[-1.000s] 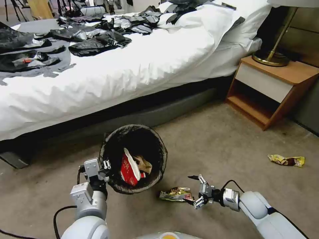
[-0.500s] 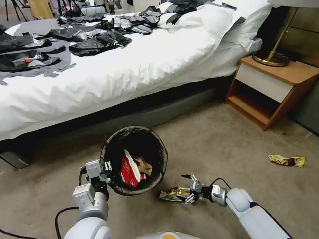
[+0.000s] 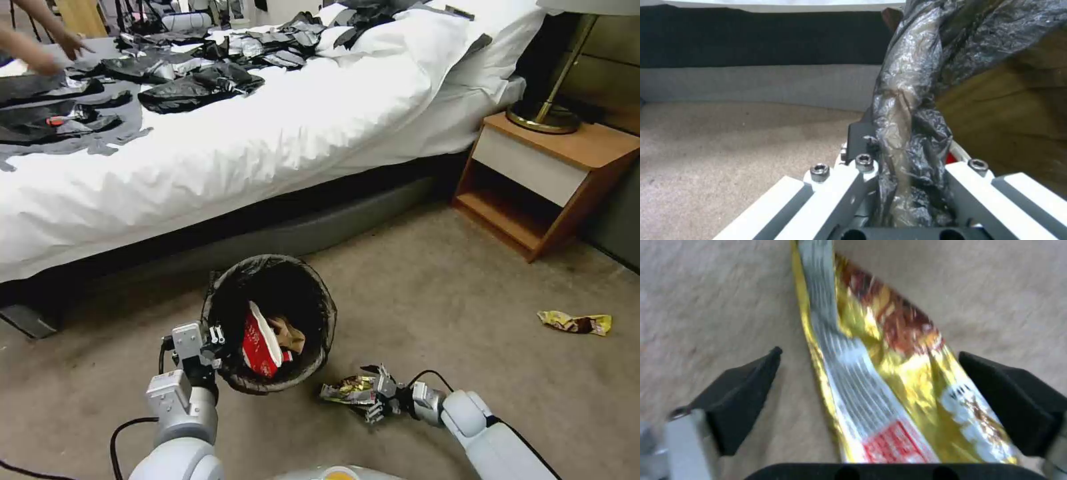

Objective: Pick up the trash bin, then pick up the garbage from the floor and place it into the trash bin.

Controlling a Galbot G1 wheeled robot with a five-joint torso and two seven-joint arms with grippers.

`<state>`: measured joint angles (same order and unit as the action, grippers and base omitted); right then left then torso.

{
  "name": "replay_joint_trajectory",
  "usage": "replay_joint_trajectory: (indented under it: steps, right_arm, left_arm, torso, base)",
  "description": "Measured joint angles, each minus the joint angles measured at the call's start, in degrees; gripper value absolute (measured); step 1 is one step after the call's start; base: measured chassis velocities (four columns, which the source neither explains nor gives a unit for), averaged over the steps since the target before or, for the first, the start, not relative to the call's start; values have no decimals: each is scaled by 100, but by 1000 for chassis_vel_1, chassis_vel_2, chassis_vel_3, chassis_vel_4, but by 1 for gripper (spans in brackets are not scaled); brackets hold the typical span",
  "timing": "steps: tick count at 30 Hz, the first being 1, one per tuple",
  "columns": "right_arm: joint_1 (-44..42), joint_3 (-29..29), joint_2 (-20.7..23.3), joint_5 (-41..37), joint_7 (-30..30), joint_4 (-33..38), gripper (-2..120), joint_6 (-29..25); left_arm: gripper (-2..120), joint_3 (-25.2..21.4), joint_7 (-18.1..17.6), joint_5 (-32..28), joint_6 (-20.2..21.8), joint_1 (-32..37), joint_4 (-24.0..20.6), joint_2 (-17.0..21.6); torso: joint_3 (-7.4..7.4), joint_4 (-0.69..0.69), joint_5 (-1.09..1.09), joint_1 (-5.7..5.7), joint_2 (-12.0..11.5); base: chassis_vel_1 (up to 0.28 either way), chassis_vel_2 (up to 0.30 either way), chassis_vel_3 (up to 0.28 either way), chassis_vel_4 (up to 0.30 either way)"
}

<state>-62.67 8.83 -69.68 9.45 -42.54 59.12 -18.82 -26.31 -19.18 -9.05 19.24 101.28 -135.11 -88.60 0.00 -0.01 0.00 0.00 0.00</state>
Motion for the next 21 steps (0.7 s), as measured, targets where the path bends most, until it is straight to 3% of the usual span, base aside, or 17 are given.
replay_joint_trajectory:
  steps: [21]
  right_arm:
    - [-42,93,55,-152,31,-2,19,-80]
  left_arm:
    - [0,17,-1,-11,-4,-16,-1,14]
  torso:
    - [0,1,0,0,0]
  base:
    - [0,0,0,0]
